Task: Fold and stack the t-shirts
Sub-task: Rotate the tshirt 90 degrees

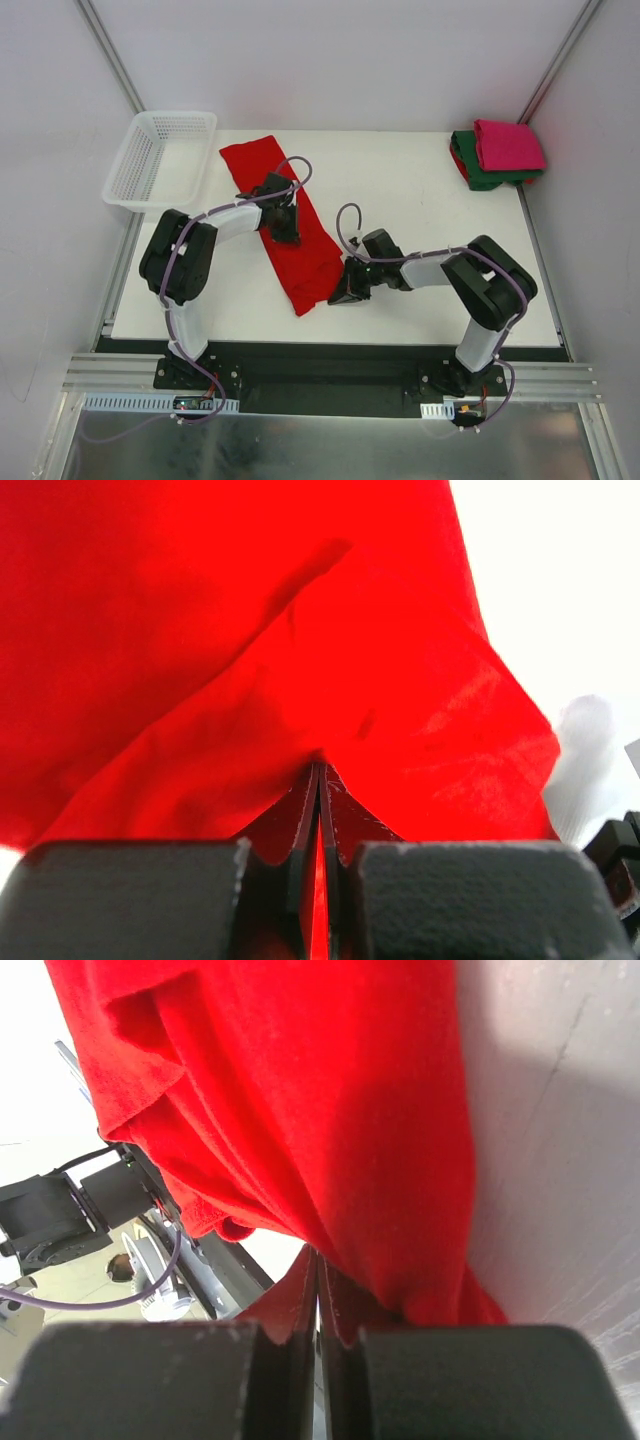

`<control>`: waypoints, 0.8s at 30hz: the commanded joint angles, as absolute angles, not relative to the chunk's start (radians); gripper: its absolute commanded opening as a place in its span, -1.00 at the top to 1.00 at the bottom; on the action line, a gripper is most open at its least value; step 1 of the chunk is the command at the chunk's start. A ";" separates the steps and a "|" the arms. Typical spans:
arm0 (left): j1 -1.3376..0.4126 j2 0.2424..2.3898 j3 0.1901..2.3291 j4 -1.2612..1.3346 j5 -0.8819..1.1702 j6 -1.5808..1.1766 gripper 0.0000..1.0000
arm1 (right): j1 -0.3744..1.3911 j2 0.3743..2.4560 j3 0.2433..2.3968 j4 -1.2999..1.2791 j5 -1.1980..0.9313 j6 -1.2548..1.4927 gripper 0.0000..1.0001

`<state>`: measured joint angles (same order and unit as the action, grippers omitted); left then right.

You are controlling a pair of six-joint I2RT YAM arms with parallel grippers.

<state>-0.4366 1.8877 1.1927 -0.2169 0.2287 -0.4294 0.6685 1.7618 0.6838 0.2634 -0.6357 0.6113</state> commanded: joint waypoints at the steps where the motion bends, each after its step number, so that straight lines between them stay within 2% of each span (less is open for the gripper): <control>1: -0.426 1.790 1.175 -0.241 0.252 -0.413 1.00 | 0.673 1.729 0.663 0.281 -0.595 0.598 0.98; 4: -0.428 1.729 1.172 -0.241 0.287 -0.422 1.00 | 0.676 1.655 0.669 0.210 -0.578 0.569 0.98; 8: -0.430 1.591 1.152 -0.244 0.337 -0.439 0.95 | 0.698 1.524 0.728 -0.007 -0.520 0.482 0.97; 13: -0.433 1.421 1.135 -0.258 0.345 -0.445 0.91 | 0.703 1.445 0.871 -0.190 -0.454 0.407 0.96; 24: -0.422 1.195 1.043 -0.322 0.138 -0.413 0.86 | 0.719 1.770 1.097 -0.124 -0.411 0.387 0.97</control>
<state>-0.4362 1.2579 1.0840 -0.2764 0.2256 -0.4274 0.7067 1.6604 1.0222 -0.1169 -0.4564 0.4191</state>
